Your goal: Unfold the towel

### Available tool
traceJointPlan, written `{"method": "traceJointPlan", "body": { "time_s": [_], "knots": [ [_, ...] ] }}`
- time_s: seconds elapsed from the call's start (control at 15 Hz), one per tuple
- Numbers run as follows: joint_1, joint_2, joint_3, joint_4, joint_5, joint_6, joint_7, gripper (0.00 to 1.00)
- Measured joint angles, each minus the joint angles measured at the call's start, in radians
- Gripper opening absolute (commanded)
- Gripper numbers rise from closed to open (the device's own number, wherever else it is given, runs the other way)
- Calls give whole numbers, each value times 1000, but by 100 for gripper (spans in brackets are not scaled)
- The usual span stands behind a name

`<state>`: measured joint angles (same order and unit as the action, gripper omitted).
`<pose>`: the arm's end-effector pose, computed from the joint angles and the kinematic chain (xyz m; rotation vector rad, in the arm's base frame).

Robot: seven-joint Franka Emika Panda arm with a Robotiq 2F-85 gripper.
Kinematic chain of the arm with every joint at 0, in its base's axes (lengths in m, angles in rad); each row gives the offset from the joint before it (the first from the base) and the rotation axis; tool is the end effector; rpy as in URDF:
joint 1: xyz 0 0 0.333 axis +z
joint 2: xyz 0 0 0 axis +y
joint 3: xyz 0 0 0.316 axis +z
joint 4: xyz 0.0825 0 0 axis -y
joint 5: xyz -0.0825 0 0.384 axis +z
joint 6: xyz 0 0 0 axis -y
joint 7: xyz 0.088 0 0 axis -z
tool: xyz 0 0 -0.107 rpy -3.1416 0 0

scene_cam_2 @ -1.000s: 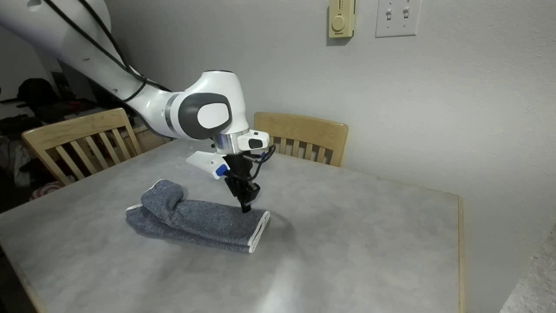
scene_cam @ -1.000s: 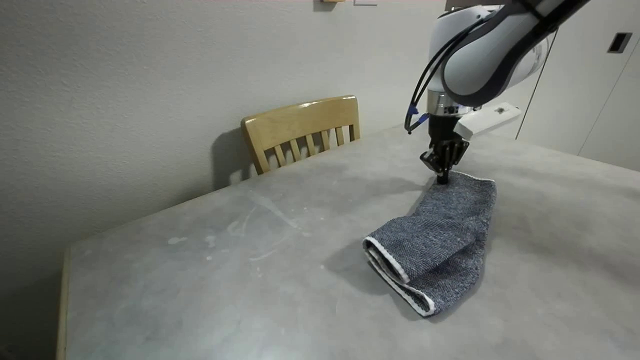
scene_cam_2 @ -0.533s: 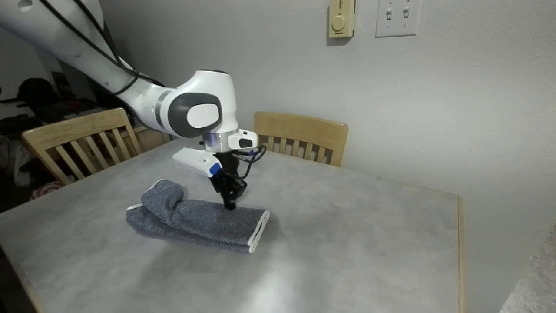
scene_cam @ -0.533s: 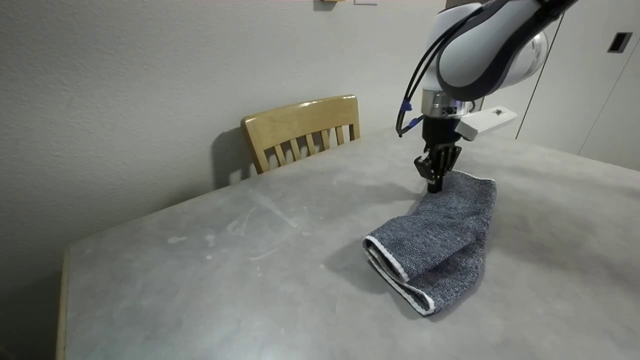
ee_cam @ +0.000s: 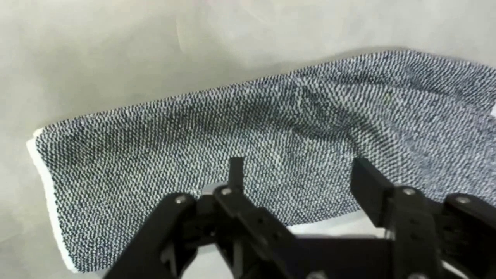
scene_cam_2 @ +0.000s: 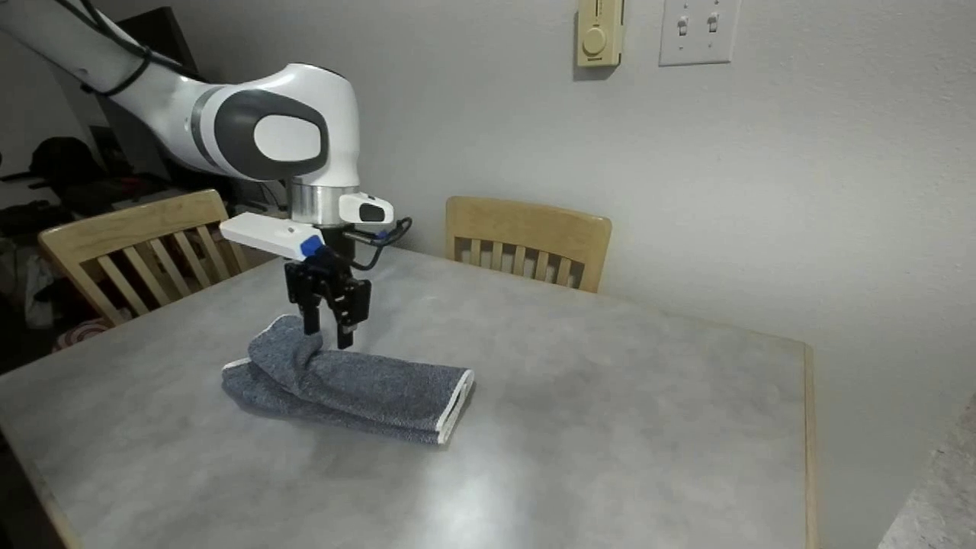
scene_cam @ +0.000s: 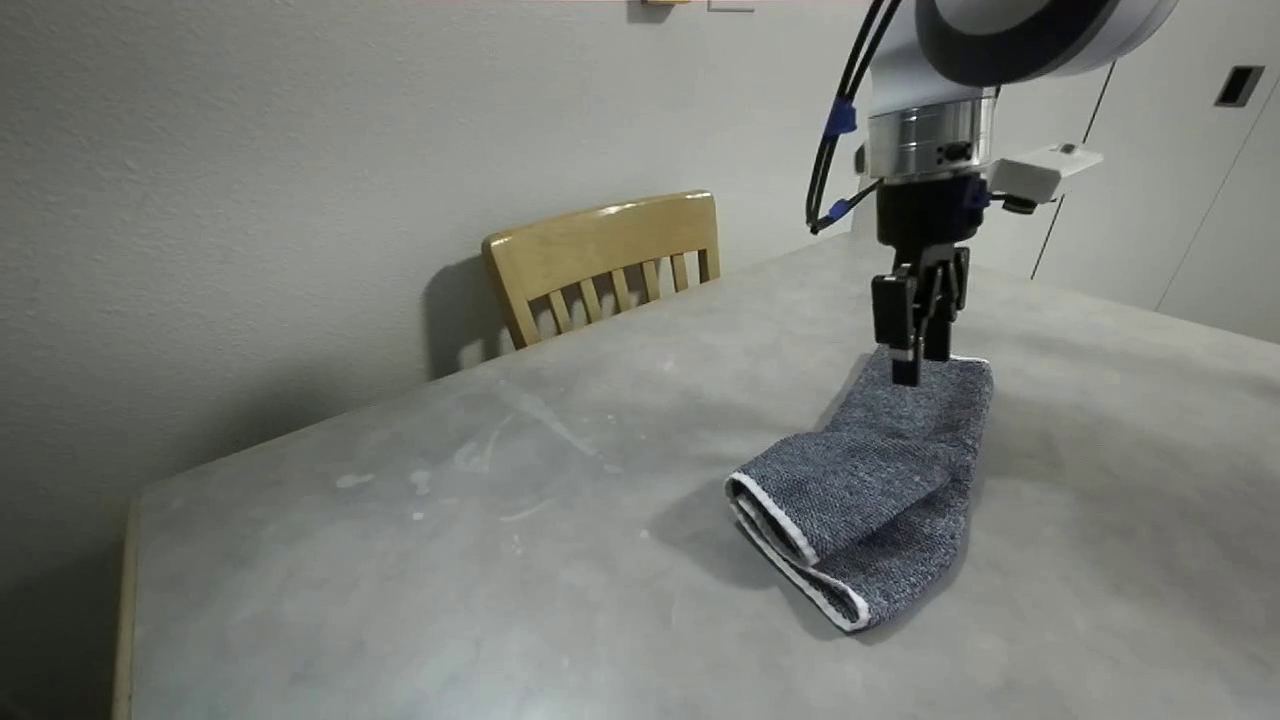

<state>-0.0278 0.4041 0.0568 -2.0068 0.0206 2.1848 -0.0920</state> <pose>0.5794 0.0171 0.2366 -3.0727 -0.1618 0.3465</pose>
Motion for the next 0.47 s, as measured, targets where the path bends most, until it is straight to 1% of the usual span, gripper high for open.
{"method": "traceJointPlan", "body": {
  "time_s": [0.13, 0.33, 0.47],
  "knots": [
    [0, -48, 4, -20, 23, -55, -28, 100],
    [-7, -93, 9, -22, 126, -168, -138, 100],
    [-11, -109, 10, -21, 159, -205, -180, 100]
  ]
}}
